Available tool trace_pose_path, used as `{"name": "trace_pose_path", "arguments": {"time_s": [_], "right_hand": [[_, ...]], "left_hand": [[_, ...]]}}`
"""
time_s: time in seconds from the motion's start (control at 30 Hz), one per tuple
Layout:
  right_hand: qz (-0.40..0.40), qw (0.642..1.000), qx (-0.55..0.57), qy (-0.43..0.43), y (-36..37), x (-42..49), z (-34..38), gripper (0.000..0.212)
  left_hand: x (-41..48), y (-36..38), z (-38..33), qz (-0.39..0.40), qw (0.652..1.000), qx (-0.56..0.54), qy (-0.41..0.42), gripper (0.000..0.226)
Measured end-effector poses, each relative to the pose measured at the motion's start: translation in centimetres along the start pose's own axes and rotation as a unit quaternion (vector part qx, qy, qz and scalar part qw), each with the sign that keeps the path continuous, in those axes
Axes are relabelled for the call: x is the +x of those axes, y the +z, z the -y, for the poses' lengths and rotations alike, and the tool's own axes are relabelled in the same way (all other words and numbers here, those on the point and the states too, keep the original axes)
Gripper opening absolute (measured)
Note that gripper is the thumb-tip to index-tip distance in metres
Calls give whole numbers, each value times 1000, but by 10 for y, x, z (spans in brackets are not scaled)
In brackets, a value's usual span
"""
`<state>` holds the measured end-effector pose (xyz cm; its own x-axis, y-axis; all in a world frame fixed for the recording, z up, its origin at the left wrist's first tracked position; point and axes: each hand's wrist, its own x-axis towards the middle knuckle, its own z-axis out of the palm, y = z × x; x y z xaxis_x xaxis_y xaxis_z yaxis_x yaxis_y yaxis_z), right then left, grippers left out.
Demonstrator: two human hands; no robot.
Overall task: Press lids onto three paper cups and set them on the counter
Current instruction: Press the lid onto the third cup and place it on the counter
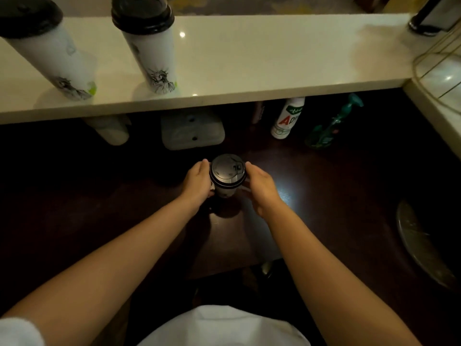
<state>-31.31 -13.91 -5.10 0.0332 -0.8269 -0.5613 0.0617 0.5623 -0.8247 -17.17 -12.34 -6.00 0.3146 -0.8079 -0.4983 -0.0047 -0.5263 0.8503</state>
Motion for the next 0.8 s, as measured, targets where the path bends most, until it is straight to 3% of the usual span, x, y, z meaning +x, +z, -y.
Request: {"name": "trace_pose_path", "arguments": {"time_s": [0.13,0.33,0.53,0.7,0.8], "right_hand": [[9,1000,12,12,7,4,-9,31],[9,998,-9,-59,11,18,-25,36],[-13,994,31,-105,18,29,-36,37],[-10,993,72,-90,15,47,-18,16],[32,991,118,-55,16,55,-9,10]], "left_hand": [[3,4,4,-5,999,-44,-25,41],[4,4,12,-8,997,-78,-1,44],[4,7,19,-49,998,-17,48,38],[4,15,32,-109,989,48,89,34],[-8,22,37,-123,985,58,107,49]]}}
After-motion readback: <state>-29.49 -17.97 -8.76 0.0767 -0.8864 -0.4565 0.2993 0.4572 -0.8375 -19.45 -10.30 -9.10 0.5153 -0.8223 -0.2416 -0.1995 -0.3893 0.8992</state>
